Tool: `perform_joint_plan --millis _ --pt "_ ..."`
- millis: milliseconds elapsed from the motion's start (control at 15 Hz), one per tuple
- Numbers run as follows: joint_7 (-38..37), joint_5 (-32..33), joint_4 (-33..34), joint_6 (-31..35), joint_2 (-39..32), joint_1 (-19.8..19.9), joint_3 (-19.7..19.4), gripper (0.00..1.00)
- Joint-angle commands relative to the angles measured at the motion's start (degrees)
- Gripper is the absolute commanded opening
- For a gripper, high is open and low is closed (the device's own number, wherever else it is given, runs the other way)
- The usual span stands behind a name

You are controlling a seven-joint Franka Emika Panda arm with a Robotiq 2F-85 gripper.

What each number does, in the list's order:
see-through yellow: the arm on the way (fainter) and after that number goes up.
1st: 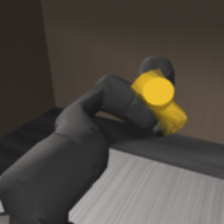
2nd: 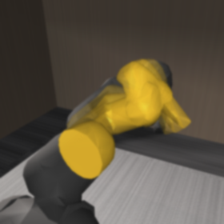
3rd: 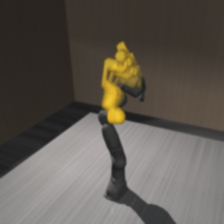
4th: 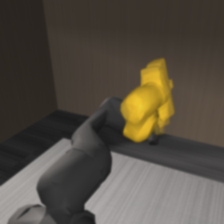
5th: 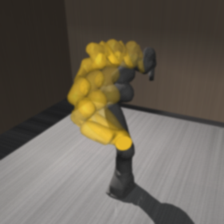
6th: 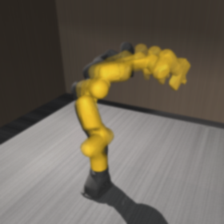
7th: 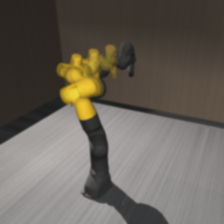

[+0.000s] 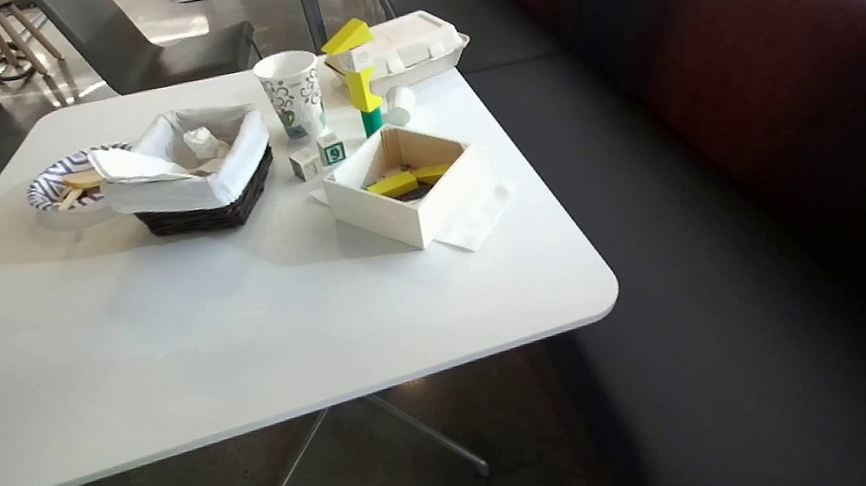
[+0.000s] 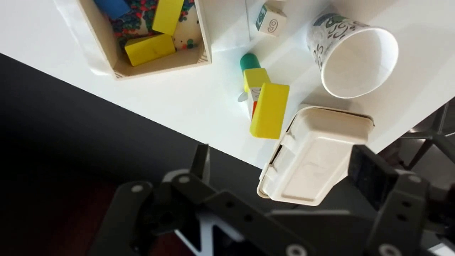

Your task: Remove a block from the box and put it on the tower

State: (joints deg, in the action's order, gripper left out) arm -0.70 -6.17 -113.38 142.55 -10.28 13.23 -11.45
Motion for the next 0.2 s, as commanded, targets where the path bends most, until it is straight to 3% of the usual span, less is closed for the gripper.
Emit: perform_joint_plan --millis 0,133 --pt "-0.07 0.02 0.22 -0.17 0.13 0.02 -0.02 1.00" --pt "-0.11 0.02 0.41 -0.17 -0.23 0.02 0.00 1.00"
